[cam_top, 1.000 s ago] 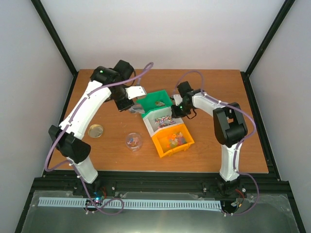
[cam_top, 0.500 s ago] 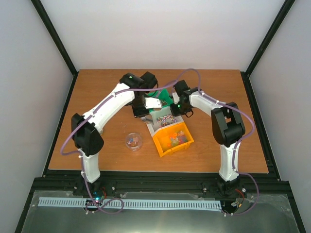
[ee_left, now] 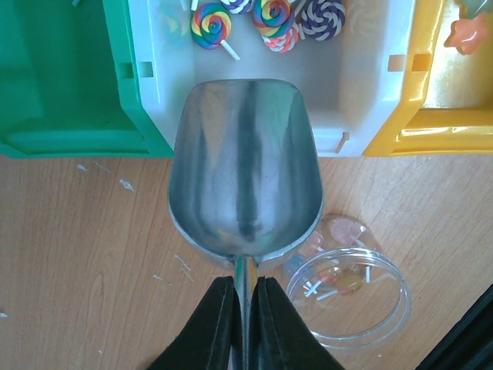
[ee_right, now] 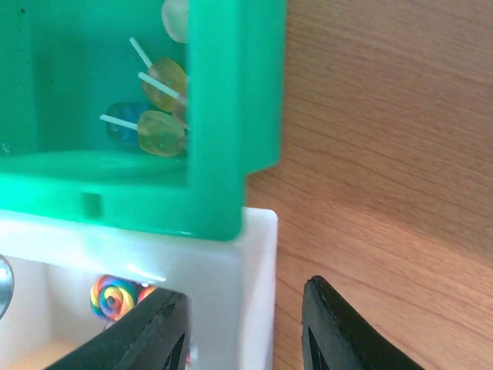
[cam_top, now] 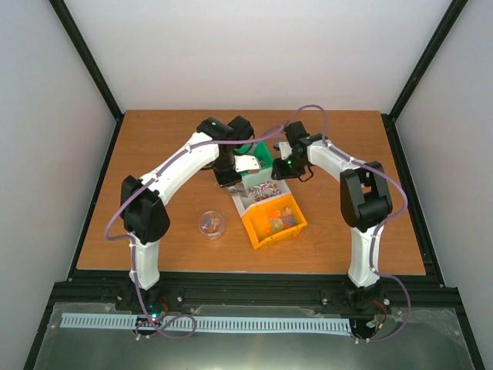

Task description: Pack the candies

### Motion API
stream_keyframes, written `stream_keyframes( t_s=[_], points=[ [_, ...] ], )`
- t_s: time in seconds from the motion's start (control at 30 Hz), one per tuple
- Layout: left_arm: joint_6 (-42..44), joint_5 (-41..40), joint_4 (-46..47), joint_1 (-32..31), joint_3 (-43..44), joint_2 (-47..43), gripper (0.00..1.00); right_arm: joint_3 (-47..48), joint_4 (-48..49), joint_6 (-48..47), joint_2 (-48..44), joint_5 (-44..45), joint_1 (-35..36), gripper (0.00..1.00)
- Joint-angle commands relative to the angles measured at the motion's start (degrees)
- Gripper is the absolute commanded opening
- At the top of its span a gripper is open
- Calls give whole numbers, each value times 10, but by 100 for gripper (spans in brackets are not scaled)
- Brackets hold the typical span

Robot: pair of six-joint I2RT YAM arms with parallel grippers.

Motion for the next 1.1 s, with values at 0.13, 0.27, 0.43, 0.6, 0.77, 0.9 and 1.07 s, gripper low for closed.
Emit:
stream_keyframes(
  t_s=[0.13, 0.27, 0.43, 0.6, 0.77, 0.9, 1.07],
  points=[
    [-41, -6, 21, -4, 8, 26, 1, 7, -48, -30, -35, -113, -24, 40],
    [-50, -7, 21, -5, 9, 37, 1, -2, -63, -40, -33, -118, -25, 33],
    [-59, -18, 23, -8, 8, 55, 1, 4, -60, -30, -19, -135, -25, 23],
    [-68, -22, 36, -8, 0, 64, 1, 19, -69, -29, 1, -138, -25, 15],
    [-67, -16, 62, -8, -31, 60, 1, 26, -74, -30, 11, -140, -25, 6],
    [-64, -4, 96, -8, -67, 49, 1, 28, -76, -34, 16, -143, -25, 3],
    [-63, 14, 154, -8, -112, 32, 1, 26, -74, -34, 18, -143, -25, 3]
  ],
)
